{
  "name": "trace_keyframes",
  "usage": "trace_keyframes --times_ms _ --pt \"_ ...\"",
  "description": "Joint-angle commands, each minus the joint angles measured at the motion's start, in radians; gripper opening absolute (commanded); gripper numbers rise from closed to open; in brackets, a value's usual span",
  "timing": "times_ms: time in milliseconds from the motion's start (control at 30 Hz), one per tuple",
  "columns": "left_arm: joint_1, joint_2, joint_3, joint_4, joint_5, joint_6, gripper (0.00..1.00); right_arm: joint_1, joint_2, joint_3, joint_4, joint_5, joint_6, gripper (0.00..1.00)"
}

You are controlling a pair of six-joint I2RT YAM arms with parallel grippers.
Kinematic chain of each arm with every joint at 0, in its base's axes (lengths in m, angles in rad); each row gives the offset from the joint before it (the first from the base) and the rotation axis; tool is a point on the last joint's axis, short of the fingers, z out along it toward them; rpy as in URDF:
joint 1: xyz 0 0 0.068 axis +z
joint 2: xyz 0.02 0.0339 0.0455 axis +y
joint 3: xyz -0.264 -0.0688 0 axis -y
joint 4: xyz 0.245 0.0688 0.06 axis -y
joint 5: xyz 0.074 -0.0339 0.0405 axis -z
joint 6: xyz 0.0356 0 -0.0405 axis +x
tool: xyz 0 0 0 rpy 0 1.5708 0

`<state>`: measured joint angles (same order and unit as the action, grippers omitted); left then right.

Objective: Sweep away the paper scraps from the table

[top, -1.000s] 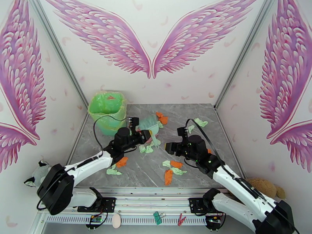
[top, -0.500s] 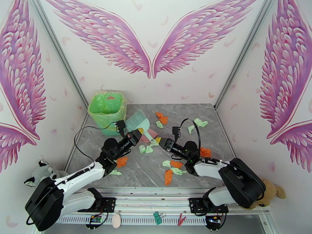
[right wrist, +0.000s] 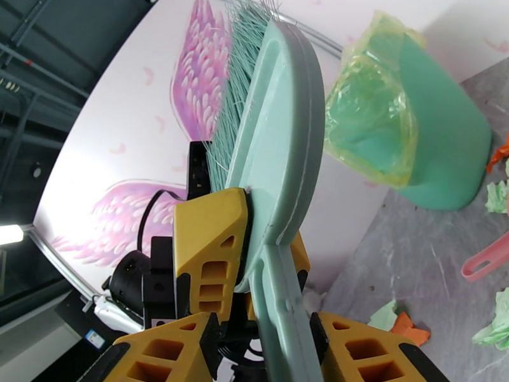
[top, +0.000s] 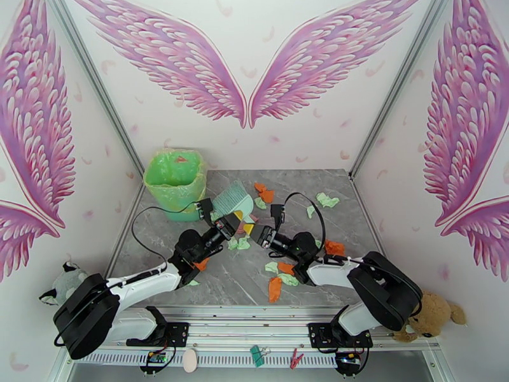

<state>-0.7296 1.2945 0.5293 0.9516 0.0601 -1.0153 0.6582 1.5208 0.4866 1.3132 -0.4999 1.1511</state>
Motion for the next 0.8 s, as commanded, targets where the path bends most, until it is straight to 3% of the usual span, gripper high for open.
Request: trace_keyframes --times_ms 0,433,767 --pt "-0.003 0.011 0.008 0.011 -0.033 0.026 0.0 0.014 -0.02 0.022 0.06 0.02 -0.018 0.38" --pt "-0.015 -0.008 -0.024 0.037 -0.055 0.015 0.0 0.014 -0.134 -0.029 0.058 0.093 -0.078 0.38" --pt "-0.031 0.002 -0.025 0.047 -0.076 0.012 0.0 0.014 -0.169 -0.022 0.06 0.103 -0.079 0.29"
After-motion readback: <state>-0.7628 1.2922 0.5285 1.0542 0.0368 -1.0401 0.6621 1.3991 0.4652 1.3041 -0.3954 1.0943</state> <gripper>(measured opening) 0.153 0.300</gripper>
